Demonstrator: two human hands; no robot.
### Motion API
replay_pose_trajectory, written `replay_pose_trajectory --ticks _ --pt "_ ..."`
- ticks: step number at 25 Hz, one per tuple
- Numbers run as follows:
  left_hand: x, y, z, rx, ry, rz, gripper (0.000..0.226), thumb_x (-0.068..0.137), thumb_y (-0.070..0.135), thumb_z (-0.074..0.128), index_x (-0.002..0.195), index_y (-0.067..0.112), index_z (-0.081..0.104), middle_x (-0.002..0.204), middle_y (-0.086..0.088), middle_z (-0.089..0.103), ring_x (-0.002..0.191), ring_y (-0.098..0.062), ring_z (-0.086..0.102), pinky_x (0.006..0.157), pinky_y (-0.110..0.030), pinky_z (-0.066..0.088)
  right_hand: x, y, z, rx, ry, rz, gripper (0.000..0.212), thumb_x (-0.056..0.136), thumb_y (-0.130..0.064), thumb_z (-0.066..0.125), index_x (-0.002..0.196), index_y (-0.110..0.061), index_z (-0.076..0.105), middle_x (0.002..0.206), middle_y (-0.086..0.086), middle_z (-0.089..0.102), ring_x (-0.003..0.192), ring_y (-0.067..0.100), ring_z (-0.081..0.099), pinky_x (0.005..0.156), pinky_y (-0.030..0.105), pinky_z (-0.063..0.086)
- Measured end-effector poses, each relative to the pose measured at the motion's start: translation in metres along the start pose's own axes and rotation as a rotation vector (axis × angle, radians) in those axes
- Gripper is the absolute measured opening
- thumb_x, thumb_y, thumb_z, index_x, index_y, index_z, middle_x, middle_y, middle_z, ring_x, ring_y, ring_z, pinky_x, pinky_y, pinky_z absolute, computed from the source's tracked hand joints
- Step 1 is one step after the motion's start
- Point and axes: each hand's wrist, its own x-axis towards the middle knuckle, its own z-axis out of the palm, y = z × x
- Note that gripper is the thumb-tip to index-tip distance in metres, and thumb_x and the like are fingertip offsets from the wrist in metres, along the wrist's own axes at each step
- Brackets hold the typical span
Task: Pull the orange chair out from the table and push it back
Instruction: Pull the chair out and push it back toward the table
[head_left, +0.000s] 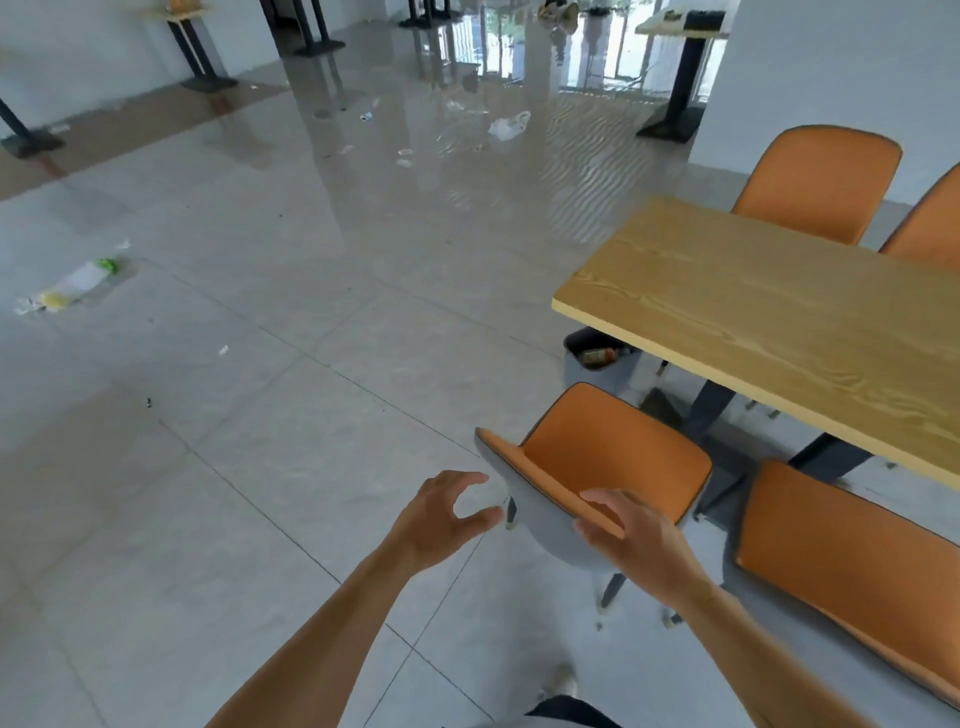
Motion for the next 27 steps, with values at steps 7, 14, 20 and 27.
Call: replay_pose_trajectory --ticks 7,14,20,27 --pt "0.093 0.014 0.001 0.162 -0.146 0.155 0.075 0.072 0.077 0.05 0.132 0.031 0.05 0.144 0.007 0.046 0.13 -0.014 0.043 0.106 -0.045 0.044 0.011 0.03 -0.01 -0.062 0.037 0.231 0.053 0.09 -0.063 0.047 0.135 -0.036 0.048 0.137 -0.013 0.051 0.121 0.006 0.047 0.087 0.021 0.036" --pt "0.174 -0.023 0.005 0.396 -0.402 0.31 0.071 0.072 0.084 0.05 0.127 0.04 0.05 0.133 0.012 0.052 0.12 -0.01 0.048 0.097 -0.042 0.05 0.013 0.021 0.033 -0.021 0.096 0.464 0.047 0.088 -0.063 0.048 0.128 -0.039 0.049 0.136 -0.012 0.051 0.119 0.012 0.05 0.096 0.038 0.046" --pt "0.211 -0.048 -0.003 0.449 -0.607 0.435 0.078 0.07 0.087 0.048 0.132 0.04 0.045 0.134 0.018 0.044 0.115 -0.002 0.043 0.096 -0.031 0.047 0.023 -0.003 0.07 -0.05 0.187 0.668 0.059 0.079 -0.074 0.048 0.127 -0.04 0.047 0.137 -0.017 0.047 0.129 0.016 0.038 0.101 0.045 0.041" --pt "0.223 -0.047 0.01 0.446 -0.662 0.492 0.083 0.066 0.087 0.05 0.132 0.036 0.044 0.138 0.013 0.042 0.125 -0.013 0.039 0.101 -0.041 0.046 0.036 -0.009 0.081 -0.12 0.178 0.773 0.08 0.068 -0.087 0.044 0.134 -0.041 0.042 0.142 -0.017 0.04 0.136 0.018 0.029 0.106 0.053 0.031"
